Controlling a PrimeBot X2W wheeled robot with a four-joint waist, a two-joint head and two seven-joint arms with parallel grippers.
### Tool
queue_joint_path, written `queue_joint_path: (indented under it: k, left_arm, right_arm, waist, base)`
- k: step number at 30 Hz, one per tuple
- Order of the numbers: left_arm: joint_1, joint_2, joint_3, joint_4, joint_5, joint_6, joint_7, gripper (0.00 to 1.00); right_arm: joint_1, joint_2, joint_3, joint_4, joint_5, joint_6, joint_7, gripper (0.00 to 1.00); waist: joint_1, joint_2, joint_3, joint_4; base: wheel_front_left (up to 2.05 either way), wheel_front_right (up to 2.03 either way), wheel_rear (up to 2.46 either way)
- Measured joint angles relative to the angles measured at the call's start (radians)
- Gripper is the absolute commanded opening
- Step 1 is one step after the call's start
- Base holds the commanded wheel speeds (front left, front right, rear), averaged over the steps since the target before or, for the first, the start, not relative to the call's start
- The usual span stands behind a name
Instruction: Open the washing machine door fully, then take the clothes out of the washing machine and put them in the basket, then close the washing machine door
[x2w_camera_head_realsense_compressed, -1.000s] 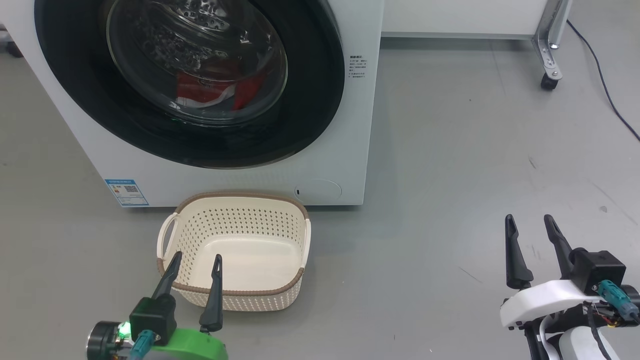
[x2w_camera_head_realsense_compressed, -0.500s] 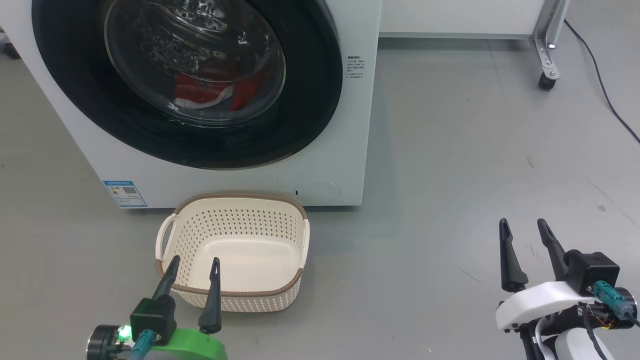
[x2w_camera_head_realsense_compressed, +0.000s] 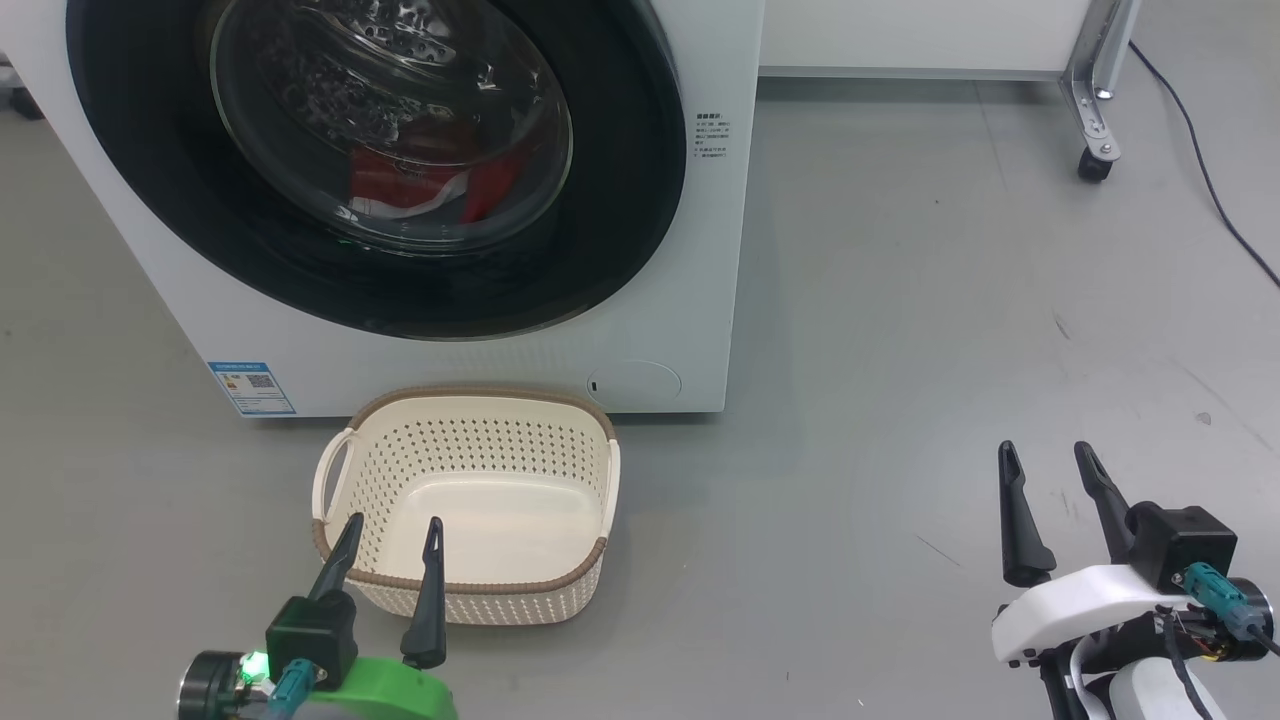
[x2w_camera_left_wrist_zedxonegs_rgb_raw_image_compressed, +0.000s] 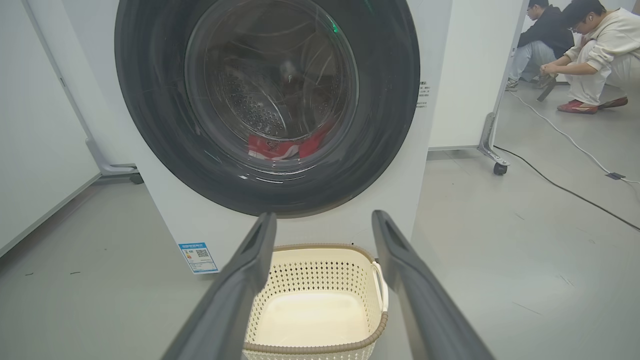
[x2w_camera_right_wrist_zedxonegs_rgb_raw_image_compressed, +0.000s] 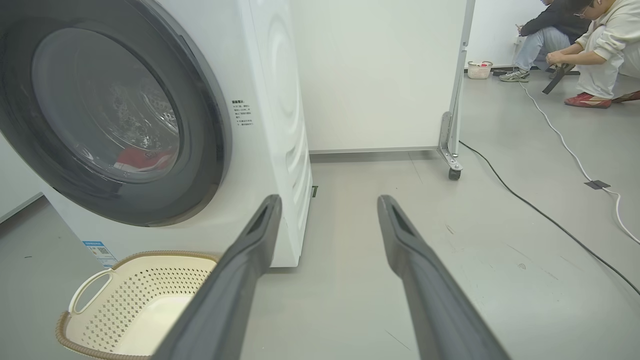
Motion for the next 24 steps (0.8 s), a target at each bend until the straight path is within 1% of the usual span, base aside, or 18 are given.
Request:
queue_joint_path:
  k: [18, 23, 24]
  left_arm:
    - [-0.002, 0.0, -0.009, 0.014, -0.007, 0.001, 0.0, 1.0]
    - [-0.004, 0.0, -0.028, 0.016, -0.008, 0.001, 0.0, 1.0]
    - [-0.006, 0.0, -0.032, 0.016, -0.008, 0.001, 0.0, 1.0]
  right_arm:
    - [-0.004, -0.002, -0.001, 0.01, 0.006, 0.0, 0.0, 1.0]
    - [-0.005, -0.008, -0.009, 0.002, 0.007, 0.0, -0.003, 1.0]
    - [-0.006, -0.009, -0.011, -0.002, 0.01, 0.001, -0.003, 0.3]
  waist:
    - [0.0, 0.0, 0.0, 0.001]
    - [0.0, 0.0, 0.006, 0.004]
    - [0.0, 0.0, 0.01, 0.005]
  base:
    - [0.0, 0.0, 0.0]
    - [0.0, 0.0, 0.0]
    - [0.0, 0.0, 0.0]
